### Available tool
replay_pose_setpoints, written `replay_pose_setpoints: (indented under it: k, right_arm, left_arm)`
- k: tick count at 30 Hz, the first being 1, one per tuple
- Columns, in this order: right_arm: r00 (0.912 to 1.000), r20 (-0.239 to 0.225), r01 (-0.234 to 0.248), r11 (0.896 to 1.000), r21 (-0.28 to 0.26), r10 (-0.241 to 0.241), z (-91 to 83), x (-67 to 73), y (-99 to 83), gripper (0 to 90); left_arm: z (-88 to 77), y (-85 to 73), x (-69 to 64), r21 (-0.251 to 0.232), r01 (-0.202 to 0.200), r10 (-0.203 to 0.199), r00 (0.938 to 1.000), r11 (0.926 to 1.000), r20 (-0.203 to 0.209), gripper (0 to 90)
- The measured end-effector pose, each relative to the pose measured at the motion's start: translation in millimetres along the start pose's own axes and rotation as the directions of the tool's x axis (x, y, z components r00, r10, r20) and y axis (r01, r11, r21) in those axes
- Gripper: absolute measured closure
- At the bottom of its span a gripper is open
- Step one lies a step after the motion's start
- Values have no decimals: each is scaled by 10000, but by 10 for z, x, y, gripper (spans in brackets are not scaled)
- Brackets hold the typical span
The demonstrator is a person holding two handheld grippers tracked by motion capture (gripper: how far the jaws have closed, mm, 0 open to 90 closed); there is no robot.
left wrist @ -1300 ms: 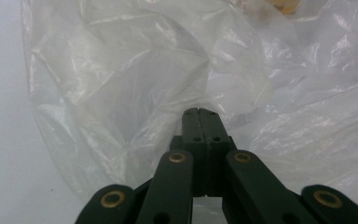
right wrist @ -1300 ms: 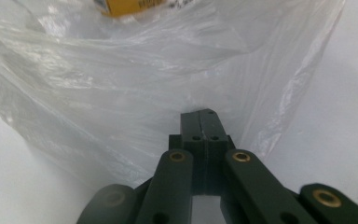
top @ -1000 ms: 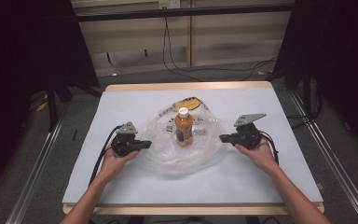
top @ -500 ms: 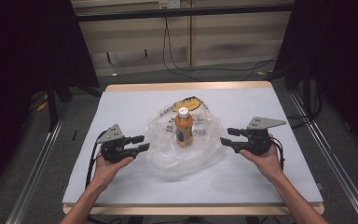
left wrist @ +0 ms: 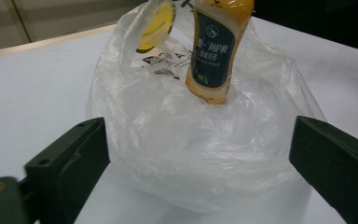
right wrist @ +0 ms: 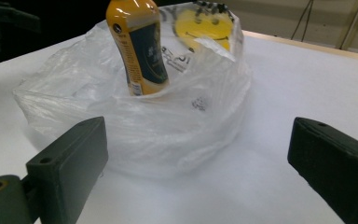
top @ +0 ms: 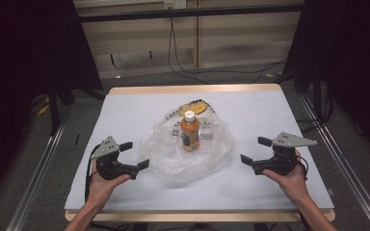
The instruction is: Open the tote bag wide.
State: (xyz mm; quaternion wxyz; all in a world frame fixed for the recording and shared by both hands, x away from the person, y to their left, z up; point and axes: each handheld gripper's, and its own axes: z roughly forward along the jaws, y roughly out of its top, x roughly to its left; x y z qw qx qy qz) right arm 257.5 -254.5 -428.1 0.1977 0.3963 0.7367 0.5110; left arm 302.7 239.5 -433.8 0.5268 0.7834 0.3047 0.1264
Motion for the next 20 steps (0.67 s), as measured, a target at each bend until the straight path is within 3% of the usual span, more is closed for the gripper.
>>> replay_pose_setpoints:
  k: [2,4,7,9,10,11,12,13,16,20]
  right_arm:
    - [9998,158,-132,9999,39,132,-64,-20,-53,52]
    - [9992,212,-344,9994,-10,344,-125,-37,-104,52]
    - [9985,401,-379,9993,71,376,-225,-53,-162,55]
    - [9977,495,-467,9989,33,465,-285,-60,-181,55]
    - [9973,531,-499,9988,-19,499,-309,-56,-191,55]
    - [9968,659,-457,9989,-63,460,-347,-44,-209,55]
    - [9963,755,-399,9991,-146,409,-374,-38,-232,55]
    - [9959,773,-449,9987,-242,466,-393,-35,-253,55]
    - [9934,912,-666,9970,-382,698,-443,-33,-333,53]
    - [9914,1138,-612,9977,-300,643,-470,-45,-394,53]
  left_arm:
    - [-46,-40,-18,-30,138,-138,9999,9999,-50,36]
    - [-94,-73,-63,71,-69,71,9995,10000,-300,32]
    - [-166,-144,-114,208,-80,84,9997,9998,-222,32]
    - [-227,-204,-164,190,270,-267,9995,9995,-188,32]
    - [-256,-252,-186,138,219,-217,9997,9997,-139,29]
    - [-256,-252,-186,138,219,-217,9997,9997,-139,22]
    - [-281,-313,-176,137,-66,69,9997,9999,-238,20]
    - [-284,-336,-153,218,-23,32,9992,9998,-387,20]
    - [-291,-384,-78,173,200,-188,9976,9997,-670,25]
    - [-314,-416,-56,155,611,-602,9968,9980,-521,26]
